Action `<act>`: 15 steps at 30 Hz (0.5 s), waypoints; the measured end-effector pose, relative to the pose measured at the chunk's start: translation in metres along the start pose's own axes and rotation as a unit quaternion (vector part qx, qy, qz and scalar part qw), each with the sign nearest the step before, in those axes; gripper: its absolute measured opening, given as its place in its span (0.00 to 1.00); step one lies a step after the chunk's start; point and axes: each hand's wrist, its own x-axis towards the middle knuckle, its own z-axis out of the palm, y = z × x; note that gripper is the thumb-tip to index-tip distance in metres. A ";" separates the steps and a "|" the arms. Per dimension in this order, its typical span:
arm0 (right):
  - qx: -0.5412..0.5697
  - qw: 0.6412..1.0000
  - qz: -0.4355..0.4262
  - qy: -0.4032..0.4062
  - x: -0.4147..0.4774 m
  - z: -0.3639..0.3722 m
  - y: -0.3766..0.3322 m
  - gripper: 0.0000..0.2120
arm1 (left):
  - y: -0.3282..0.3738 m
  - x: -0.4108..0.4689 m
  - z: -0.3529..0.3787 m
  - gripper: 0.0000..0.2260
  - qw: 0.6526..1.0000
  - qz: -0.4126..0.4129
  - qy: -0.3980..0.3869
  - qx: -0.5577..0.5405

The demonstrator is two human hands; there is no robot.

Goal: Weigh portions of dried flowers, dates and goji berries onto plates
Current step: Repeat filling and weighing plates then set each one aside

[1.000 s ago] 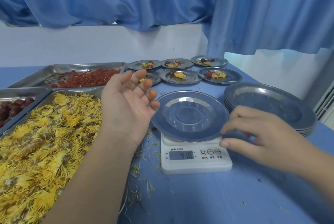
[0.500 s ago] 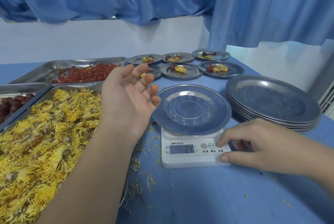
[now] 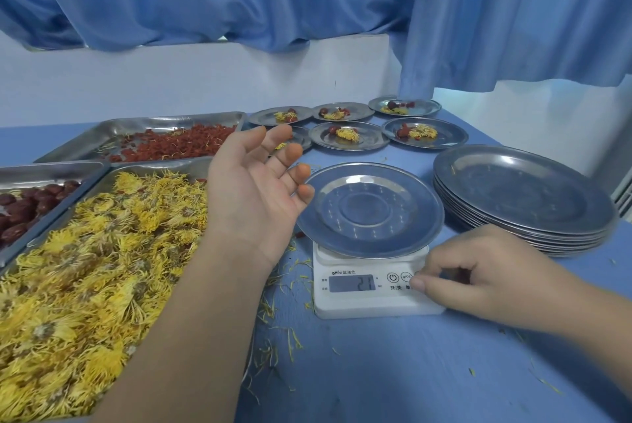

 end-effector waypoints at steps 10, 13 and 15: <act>-0.075 0.981 -0.139 0.116 0.006 0.013 -0.013 0.19 | 0.000 -0.002 0.004 0.10 0.999 0.018 -0.018 0.019; -0.063 0.974 -0.143 0.162 0.011 0.013 -0.023 0.21 | -0.001 -0.004 0.008 0.09 0.998 0.032 -0.025 0.043; -0.045 0.973 -0.130 0.187 0.018 0.011 -0.033 0.22 | -0.001 -0.005 0.010 0.11 0.997 0.041 -0.033 0.065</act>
